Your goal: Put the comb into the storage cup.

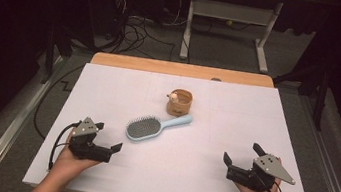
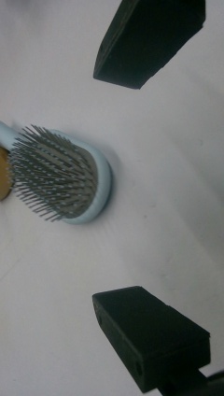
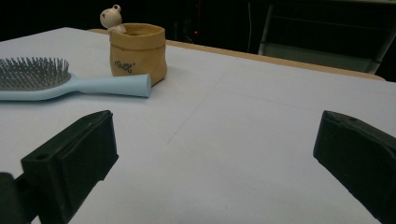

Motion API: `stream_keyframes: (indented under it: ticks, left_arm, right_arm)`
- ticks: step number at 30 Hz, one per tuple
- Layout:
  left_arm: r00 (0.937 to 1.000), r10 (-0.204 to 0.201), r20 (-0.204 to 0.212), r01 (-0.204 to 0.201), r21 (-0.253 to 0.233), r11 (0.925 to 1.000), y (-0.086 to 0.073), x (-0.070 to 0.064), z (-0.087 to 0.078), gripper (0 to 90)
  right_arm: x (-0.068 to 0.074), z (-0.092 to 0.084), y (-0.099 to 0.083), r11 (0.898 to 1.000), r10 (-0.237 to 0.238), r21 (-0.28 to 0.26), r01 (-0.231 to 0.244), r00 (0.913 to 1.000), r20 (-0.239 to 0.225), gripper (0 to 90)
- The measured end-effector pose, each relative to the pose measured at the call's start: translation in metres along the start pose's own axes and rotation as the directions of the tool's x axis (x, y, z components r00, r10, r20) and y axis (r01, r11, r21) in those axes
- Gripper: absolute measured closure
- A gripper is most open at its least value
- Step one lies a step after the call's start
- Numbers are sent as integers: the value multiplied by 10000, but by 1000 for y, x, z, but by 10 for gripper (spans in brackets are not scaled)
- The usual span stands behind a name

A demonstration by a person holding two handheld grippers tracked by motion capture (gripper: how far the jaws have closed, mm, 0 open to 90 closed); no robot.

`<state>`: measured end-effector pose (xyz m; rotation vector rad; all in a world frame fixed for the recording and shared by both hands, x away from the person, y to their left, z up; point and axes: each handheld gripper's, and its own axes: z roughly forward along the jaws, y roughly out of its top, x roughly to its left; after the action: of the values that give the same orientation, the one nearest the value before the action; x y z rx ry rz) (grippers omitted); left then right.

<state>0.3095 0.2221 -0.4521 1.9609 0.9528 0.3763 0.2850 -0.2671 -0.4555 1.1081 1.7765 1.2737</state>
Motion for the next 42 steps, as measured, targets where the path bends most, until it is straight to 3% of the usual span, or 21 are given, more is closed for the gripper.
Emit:
stream_keyframes:
  ticks: [2, 4, 9, 23, 27, 33, 36, 37, 42]
  left_arm:
    - [9996, 271, -54, -270, 183, 9995, 10, 1, 2, 0]
    - [9996, 113, 239, -115, 87, 9999, 19, 5, 4, 0]
    - [9992, 61, 403, -57, -95, 9999, 37, 11, 15, 0]
    - [9962, 117, 865, -115, -26, 9999, 56, 18, 44, 22]
    - [9950, 109, 992, -140, 301, 9995, 56, 17, 56, 33]
    - [9929, 399, 1124, -504, 922, 9945, 54, 12, 75, 41]
    - [9908, 733, 1141, -885, 1350, 9869, 52, 7, 85, 45]
    - [9897, 841, 1155, -1026, 1642, 9811, 51, 6, 91, 46]
    - [9882, 973, 1186, -1191, 1927, 9740, 48, 2, 99, 52]
  right_arm:
    - [-1, 0, 0, 10000, 40, -19, -40, 10000, 5, 2]
    - [-2, -1, 0, 10000, 80, -55, -80, 10000, 24, 2]
    - [-3, -2, 1, 9999, 105, -72, -104, 9999, 61, 2]
    - [-3, -2, 1, 9999, 144, -78, -144, 9999, 50, 2]
    - [-2, -1, 0, 9999, 139, -69, -138, 9999, 43, 2]
    - [-3, -1, 0, 9999, 135, -67, -135, 9999, 18, 2]
    - [-3, -1, 0, 9999, 164, -53, -164, 9999, 31, 2]
    - [-3, -1, 0, 9998, 172, -62, -172, 9998, 30, 2]
    - [-2, -2, 1, 9998, 162, -73, -162, 9999, 50, 2]
